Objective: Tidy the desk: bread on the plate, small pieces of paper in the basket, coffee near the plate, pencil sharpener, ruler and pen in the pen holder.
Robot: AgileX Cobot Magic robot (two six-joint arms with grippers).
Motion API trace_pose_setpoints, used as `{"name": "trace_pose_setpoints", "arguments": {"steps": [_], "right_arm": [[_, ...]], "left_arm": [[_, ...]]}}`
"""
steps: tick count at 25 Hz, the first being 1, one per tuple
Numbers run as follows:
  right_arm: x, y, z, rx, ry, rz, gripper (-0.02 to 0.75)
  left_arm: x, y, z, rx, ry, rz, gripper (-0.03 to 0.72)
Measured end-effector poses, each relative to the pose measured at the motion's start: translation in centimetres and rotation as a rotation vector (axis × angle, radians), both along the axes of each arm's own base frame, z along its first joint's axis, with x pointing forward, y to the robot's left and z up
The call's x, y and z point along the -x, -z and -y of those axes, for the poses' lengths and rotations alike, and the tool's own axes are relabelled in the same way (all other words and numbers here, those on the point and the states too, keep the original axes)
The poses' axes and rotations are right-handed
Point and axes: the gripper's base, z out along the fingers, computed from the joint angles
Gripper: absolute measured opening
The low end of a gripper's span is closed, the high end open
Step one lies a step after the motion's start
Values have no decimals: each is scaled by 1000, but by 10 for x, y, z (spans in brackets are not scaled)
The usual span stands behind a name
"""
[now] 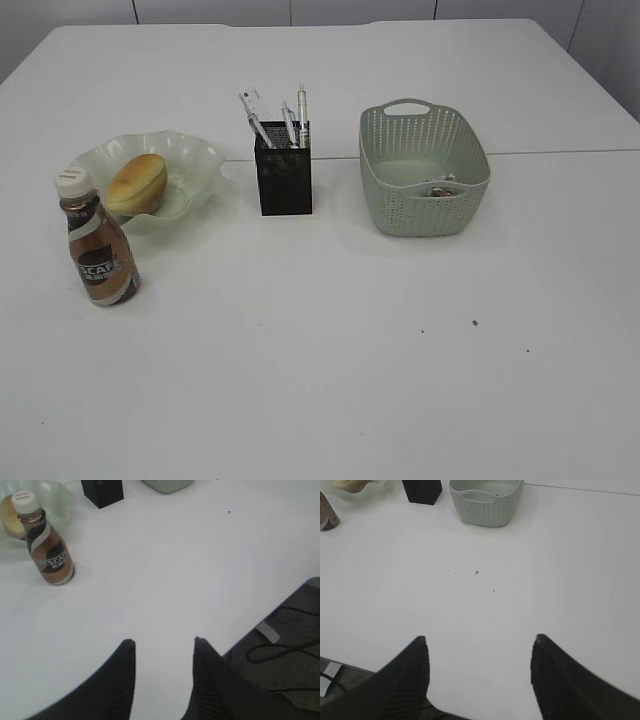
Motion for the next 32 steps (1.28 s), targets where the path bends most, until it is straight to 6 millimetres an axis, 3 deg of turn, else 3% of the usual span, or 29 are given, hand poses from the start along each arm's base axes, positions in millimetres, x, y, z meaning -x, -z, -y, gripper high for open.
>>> {"name": "trace_pose_setpoints", "arguments": {"steps": [6,18,32], "right_arm": [[11,24,5,-14,-15,56,470],[-2,50,-7,21,-96,41,470],[-3,55,-11,26,-136,28,470]], "left_arm": [[13,23,-13,-3,-19,68,286],[10,29,-15,-24,-45,96,280],[10,28,-16,-27,-49,101,279]]}}
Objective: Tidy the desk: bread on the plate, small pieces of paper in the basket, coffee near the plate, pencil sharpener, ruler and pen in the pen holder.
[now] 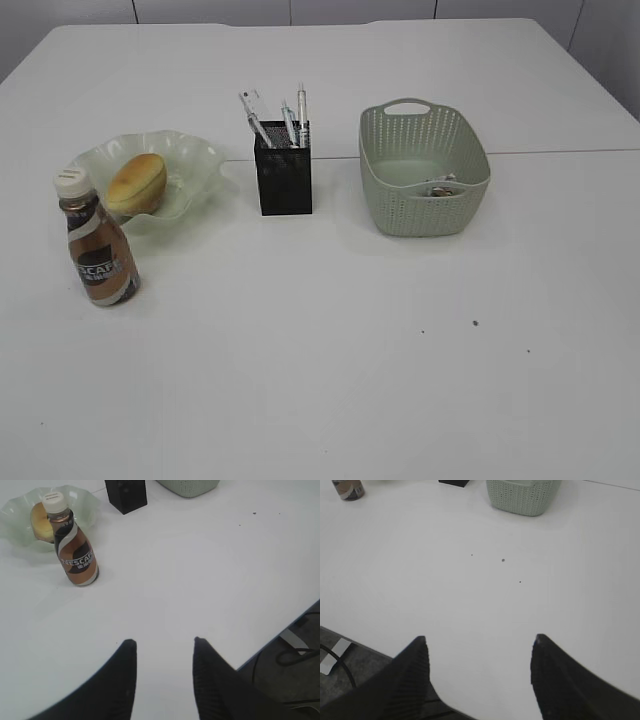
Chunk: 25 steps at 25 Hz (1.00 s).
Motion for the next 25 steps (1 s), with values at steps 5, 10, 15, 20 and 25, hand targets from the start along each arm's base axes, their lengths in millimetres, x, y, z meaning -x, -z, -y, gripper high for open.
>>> {"name": "trace_pose_setpoints", "arguments": {"steps": [5,10,15,20,25], "right_arm": [[0,0,0,-2,-3,1,470],[0,0,-1,-3,38,3,470],[1,0,-2,-2,199,3,470],[2,0,-3,-2,303,3,470],[2,0,-4,-2,343,3,470]], "left_arm": [[0,0,0,0,0,0,279],[1,0,1,0,-99,0,279],[1,0,2,0,-287,0,279],[2,0,3,0,-435,0,277],[2,0,3,0,-485,0,277]]}}
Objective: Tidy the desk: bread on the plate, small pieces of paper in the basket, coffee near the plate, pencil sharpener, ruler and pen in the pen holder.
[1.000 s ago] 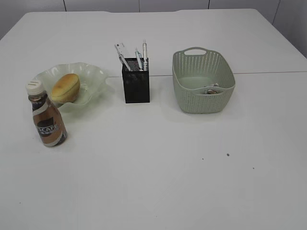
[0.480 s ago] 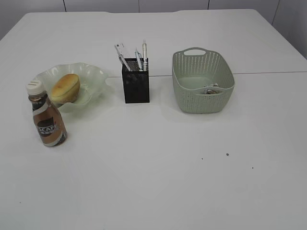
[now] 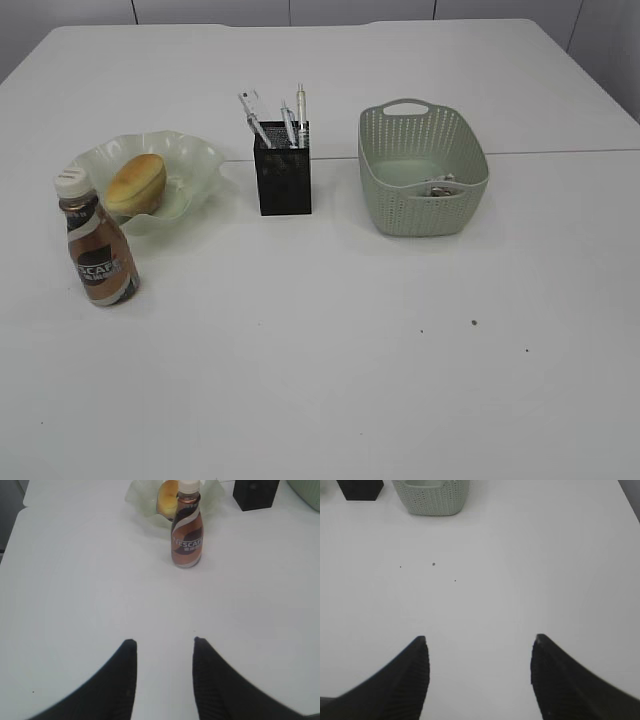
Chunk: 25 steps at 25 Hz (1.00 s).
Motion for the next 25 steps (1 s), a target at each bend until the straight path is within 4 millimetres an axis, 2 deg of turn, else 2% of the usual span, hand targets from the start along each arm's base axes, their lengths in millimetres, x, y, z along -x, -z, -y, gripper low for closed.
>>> {"name": "trace_pose_setpoints", "arguments": {"steps": [8,25], "right_arm": [[0,0,0,0,41,0,470],[0,0,0,0,41,0,470]], "left_arm": [[0,0,1,0,-76,0,274],[0,0,1,5,-77,0,248]]}}
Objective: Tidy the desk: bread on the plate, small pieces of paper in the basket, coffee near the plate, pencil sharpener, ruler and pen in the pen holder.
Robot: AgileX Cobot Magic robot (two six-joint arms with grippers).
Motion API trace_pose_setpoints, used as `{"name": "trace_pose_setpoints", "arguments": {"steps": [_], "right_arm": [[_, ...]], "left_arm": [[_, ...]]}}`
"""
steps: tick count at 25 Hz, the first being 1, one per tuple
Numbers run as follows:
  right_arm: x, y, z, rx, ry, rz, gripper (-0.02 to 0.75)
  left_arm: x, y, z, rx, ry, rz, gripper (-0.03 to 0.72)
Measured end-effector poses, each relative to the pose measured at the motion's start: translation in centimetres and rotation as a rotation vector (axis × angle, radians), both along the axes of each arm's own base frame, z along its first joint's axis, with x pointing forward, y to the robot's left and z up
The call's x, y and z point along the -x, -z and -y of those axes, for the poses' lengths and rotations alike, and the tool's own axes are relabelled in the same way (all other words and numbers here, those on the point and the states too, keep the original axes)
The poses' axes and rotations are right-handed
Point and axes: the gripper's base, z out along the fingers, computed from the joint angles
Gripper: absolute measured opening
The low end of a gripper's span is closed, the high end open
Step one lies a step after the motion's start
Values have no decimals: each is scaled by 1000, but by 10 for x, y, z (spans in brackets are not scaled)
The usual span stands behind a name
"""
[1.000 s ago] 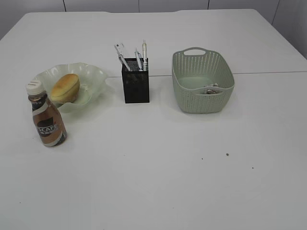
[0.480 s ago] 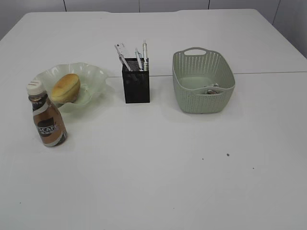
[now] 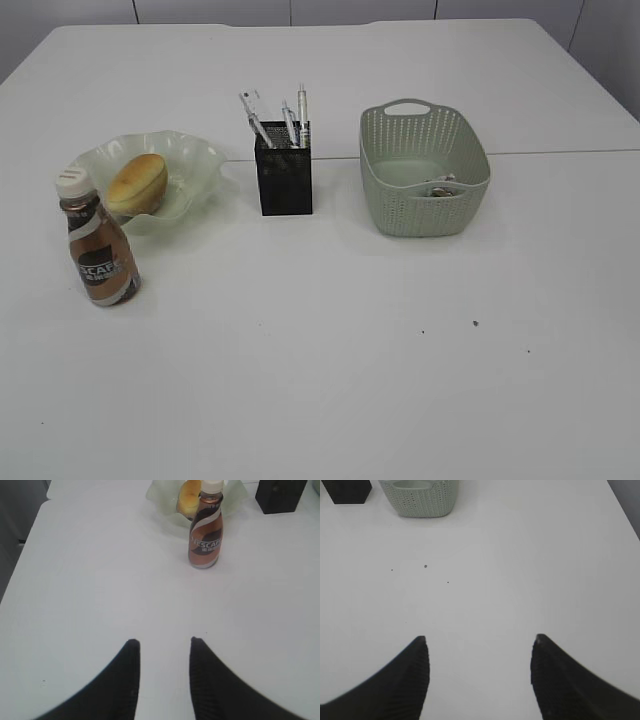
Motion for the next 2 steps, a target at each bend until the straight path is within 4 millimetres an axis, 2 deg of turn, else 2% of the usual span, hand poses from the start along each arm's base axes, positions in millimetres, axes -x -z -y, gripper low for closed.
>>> {"name": "trace_pose_setpoints", "arguments": {"steps": [2], "right_arm": [[0,0,0,0,1,0,470]], "left_arm": [[0,0,1,11,8,0,244]]}}
